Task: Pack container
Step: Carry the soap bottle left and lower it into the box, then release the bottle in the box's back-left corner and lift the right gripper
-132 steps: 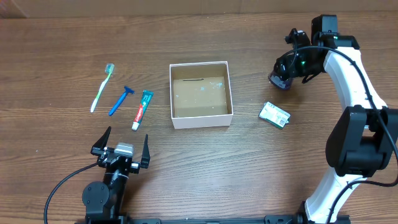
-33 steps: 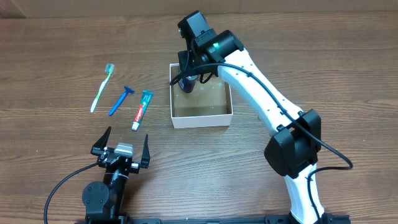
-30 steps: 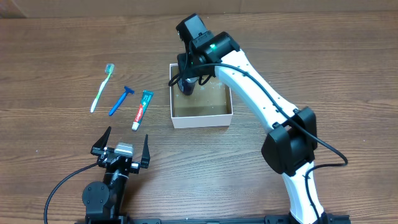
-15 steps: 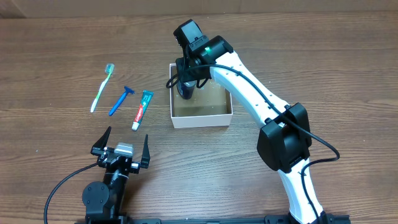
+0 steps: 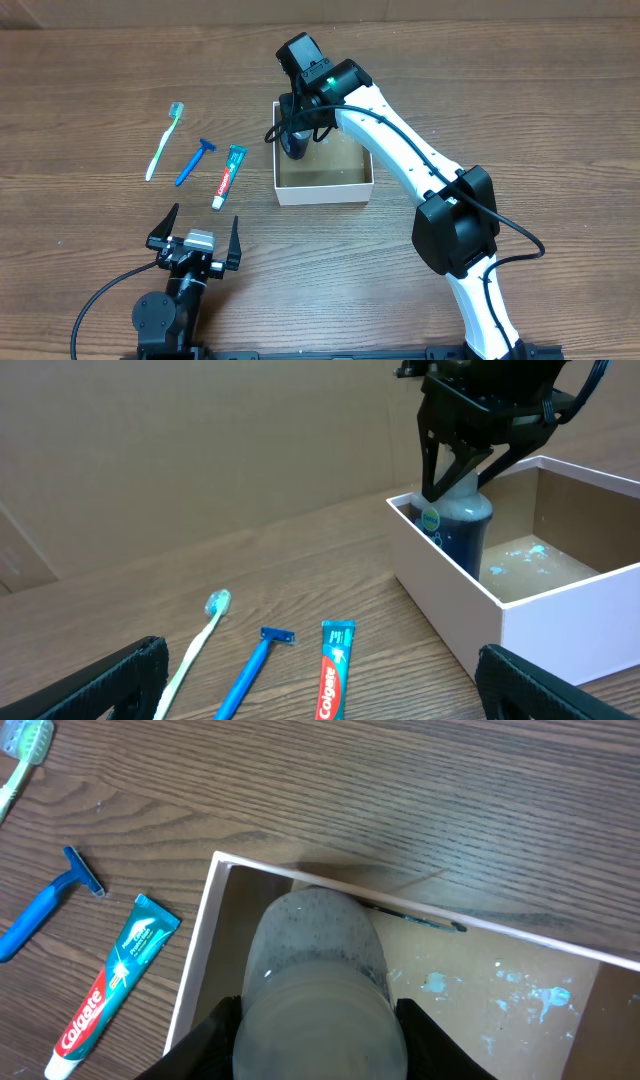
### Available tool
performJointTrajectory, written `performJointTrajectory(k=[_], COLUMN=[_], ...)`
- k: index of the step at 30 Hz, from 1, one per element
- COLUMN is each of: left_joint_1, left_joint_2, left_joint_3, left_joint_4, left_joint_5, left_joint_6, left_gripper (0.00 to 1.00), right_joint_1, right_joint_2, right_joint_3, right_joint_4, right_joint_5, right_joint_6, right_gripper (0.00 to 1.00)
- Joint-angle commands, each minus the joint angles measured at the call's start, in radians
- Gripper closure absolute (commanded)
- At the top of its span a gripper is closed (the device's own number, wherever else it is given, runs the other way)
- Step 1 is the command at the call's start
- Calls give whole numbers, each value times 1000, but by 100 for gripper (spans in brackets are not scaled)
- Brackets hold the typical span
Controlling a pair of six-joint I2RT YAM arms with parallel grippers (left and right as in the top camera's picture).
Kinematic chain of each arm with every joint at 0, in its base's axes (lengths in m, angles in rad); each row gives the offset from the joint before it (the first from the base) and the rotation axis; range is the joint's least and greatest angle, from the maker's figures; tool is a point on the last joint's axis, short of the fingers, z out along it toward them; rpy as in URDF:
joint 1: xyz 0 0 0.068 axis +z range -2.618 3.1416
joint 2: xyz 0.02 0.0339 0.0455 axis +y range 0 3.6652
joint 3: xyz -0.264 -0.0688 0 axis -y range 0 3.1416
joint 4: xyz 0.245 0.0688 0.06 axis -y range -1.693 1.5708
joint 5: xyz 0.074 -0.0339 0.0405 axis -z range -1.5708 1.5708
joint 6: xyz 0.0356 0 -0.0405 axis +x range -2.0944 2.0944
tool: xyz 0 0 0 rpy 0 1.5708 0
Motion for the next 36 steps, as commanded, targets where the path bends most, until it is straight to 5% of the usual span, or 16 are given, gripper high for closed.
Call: performJointTrajectory(k=[1, 22, 36], left_joint_1=[5, 5, 5], left_joint_2=[-9, -9, -9], left_joint_3=[-3, -3, -3], left_joint_4=[0, 0, 0], left_joint_5=[-6, -6, -6], left_joint_6=[4, 4, 4], left_gripper=[0, 0, 0], right_joint_1=[6, 6, 6], right_joint_2=[-5, -5, -5], right_joint_3=[13, 14, 164], right_joint_4=[14, 7, -68], right_joint_5=[-13, -36, -36], right_joint_6=[8, 0, -3], right_gripper=[58, 35, 33])
